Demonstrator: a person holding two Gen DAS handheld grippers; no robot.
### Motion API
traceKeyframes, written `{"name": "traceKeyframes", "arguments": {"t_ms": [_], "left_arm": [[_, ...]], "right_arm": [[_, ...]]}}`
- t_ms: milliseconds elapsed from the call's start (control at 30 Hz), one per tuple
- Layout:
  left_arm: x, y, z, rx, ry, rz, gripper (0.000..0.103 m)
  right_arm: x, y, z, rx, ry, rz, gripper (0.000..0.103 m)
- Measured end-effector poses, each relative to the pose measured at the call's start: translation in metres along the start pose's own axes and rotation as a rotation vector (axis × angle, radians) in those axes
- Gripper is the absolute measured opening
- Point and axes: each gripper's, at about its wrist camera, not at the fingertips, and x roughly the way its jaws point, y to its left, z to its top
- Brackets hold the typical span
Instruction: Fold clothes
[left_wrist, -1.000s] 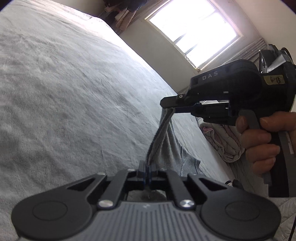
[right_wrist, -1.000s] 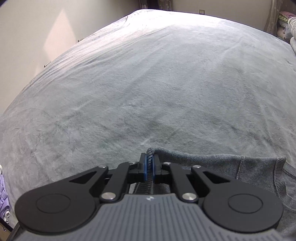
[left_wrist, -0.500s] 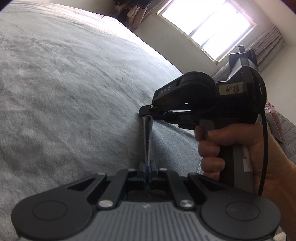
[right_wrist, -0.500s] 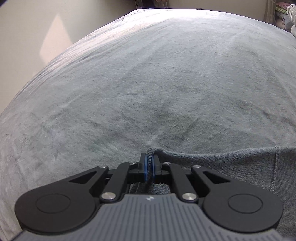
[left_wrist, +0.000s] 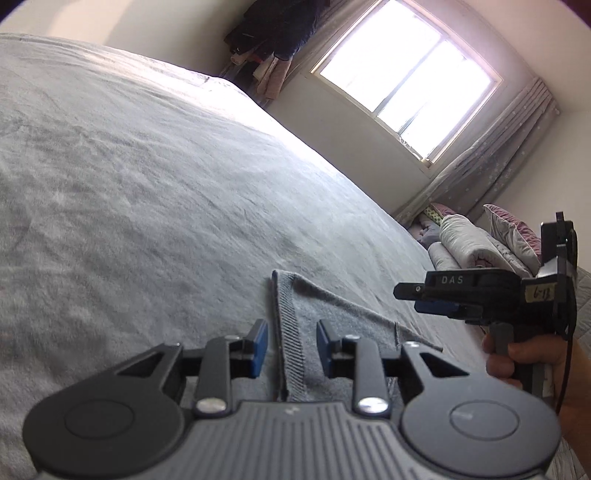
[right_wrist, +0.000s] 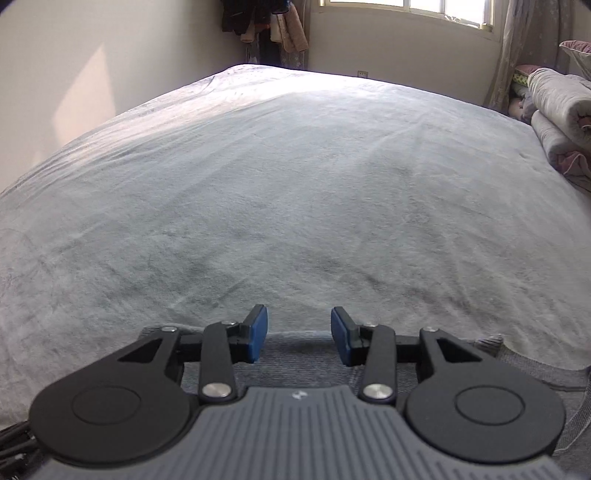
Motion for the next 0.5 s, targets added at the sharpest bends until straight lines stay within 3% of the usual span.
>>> {"name": "traceKeyframes", "arguments": {"t_ms": [200, 333, 500], "left_arm": [[0.002, -0.009, -0.007, 0.062, 0.071, -0.063, 0.028], [0.018, -0.008, -0.016, 0.109, 0.148, -0.025, 0.030], [0.016, 0.006, -0.012, 0.038, 0.158, -0.057, 0.030]], "right_arm": [[0.015, -0.053, -0.031, 0.111, 0.061, -0.082, 0.041], [0.031, -0.065, -0.035, 0.135, 0.035, -0.085, 0.039], [0.051, -0.073, -0.028, 0.136, -0.006, -0.096, 0.041]]}}
